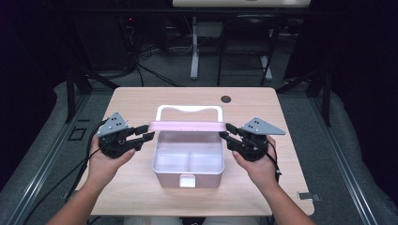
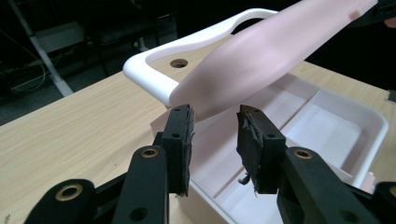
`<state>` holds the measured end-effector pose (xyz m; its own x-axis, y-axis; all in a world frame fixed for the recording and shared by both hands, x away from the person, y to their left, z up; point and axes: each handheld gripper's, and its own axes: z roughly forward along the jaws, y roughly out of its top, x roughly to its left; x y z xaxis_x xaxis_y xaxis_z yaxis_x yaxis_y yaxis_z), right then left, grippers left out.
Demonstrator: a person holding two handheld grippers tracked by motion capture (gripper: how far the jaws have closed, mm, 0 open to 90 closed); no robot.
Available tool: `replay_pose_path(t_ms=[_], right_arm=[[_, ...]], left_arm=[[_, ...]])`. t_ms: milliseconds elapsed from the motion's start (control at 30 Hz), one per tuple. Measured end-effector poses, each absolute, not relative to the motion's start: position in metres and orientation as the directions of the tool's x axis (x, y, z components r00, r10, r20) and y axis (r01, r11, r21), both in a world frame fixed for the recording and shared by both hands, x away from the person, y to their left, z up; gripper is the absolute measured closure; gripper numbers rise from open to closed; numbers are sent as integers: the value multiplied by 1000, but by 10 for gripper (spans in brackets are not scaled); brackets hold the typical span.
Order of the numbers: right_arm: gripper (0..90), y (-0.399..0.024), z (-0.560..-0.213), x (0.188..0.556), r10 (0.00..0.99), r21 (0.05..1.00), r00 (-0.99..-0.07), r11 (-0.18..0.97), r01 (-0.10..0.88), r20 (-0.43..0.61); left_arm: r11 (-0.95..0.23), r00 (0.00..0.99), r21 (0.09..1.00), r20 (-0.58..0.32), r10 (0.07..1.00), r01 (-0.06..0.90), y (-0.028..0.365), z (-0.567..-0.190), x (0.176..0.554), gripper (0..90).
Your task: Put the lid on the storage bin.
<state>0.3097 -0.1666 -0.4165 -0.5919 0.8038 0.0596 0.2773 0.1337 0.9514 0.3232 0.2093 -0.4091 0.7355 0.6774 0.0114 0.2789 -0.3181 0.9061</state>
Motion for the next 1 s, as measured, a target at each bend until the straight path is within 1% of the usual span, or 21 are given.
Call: replay_pose_path(t_ms=[67, 300, 633, 800, 1000], right_arm=[[665, -167, -420, 306, 802, 953, -594, 136, 272, 56], [665, -169, -432, 296, 795, 951, -602, 131, 279, 67], [665, -172, -449, 283, 786, 947, -616, 147, 284, 63], [665, -174, -456, 279, 781, 944, -620, 149, 294, 70], [665, -177, -462, 272, 782, 940, -620, 165, 300, 60]], left_arm=[[-327, 730, 907, 33, 682, 265, 209, -411, 319, 647], [-331, 725, 906, 41, 688, 263, 212, -423, 308, 666], [-274, 729, 917, -26, 684, 290, 221, -442, 297, 678], [-276, 735, 915, -32, 677, 294, 218, -450, 294, 680], [-314, 737, 907, 6, 676, 280, 213, -454, 288, 680]])
